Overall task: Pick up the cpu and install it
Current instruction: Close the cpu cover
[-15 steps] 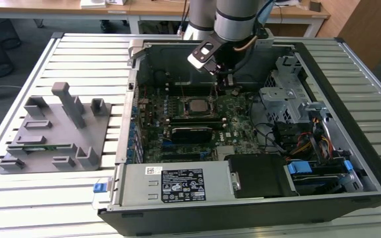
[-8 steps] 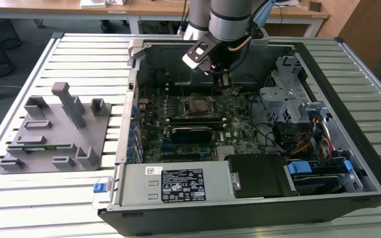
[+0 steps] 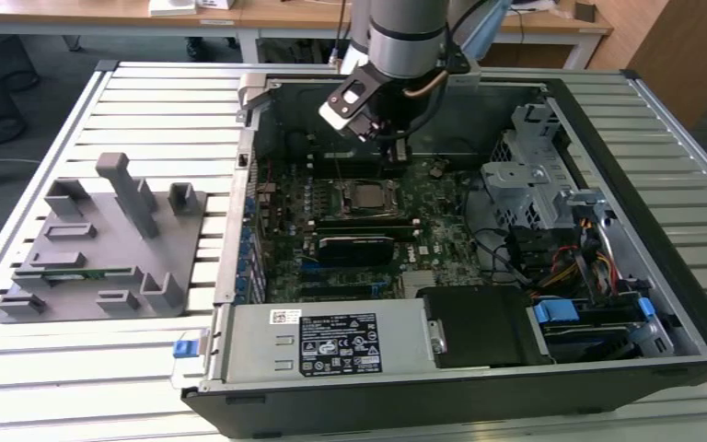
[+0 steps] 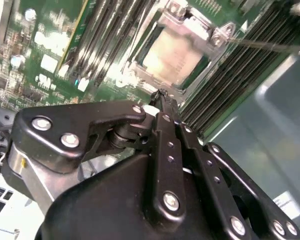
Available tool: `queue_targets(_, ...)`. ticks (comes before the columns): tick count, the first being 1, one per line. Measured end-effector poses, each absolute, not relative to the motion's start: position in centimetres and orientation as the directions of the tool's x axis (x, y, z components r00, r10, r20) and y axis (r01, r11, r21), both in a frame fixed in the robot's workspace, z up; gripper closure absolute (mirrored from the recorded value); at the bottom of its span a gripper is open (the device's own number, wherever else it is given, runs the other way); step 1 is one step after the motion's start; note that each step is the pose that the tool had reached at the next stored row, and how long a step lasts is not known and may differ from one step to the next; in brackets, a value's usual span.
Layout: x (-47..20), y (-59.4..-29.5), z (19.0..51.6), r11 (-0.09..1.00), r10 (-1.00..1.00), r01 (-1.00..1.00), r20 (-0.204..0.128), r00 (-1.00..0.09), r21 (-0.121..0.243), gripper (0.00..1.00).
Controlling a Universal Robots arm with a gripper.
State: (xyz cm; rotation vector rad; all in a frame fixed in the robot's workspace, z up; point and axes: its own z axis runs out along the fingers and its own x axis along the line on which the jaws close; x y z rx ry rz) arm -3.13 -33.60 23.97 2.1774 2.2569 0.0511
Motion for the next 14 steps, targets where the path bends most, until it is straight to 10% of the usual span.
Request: queue_targets(14,-6.3,-33.9,22.8,0.036,0.999,0.999,0.019,-0.036,0.025,0.89)
